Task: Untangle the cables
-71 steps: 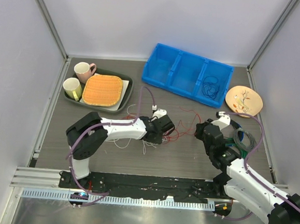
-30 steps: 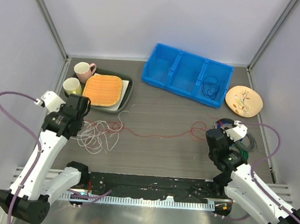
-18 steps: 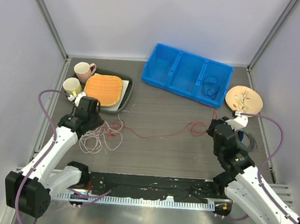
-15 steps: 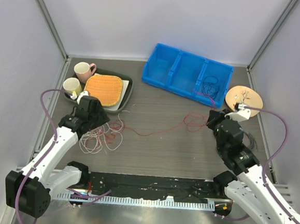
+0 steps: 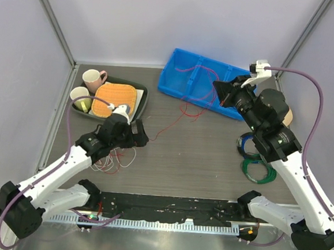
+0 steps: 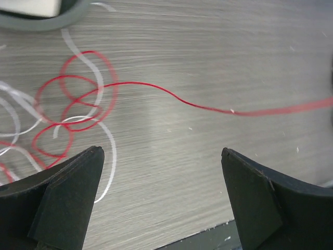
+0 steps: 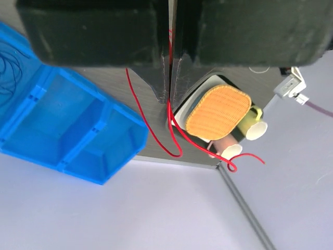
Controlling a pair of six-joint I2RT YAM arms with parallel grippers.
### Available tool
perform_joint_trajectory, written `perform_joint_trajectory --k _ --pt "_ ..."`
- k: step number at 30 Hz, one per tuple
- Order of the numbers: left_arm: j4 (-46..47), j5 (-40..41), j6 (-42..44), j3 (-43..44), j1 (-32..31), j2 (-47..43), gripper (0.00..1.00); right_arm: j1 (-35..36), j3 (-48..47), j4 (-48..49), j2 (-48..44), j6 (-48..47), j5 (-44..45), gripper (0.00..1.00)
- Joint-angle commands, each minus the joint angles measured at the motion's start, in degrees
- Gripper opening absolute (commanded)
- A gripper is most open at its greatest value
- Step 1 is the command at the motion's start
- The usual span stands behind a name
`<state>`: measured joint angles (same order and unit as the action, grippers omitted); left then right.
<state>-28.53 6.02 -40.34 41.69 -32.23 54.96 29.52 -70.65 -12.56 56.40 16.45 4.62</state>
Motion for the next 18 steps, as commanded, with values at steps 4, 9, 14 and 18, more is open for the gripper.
perform_joint_trajectory --k 4,9,14,18 --pt "11.6 1.7 8.1 6.8 -12.3 3.7 1.0 -0.1 -4.8 -1.9 1.8 -9.1 -13.0 0.01" --pt "14.6 0.6 9.3 16.2 -14.9 9.1 1.0 -0.1 -3.4 -2.2 2.3 -12.3 -15.9 0.01" --pt "25.3 -5.0 14.4 19.4 -18.0 13.6 0.99 -0.1 -2.6 -2.6 4.1 -11.9 -19.3 0.01" --pt "27.6 -3.8 16.3 23.2 -19.4 18.2 0.99 -0.1 -3.6 -3.5 5.8 -10.9 -23.5 0.01"
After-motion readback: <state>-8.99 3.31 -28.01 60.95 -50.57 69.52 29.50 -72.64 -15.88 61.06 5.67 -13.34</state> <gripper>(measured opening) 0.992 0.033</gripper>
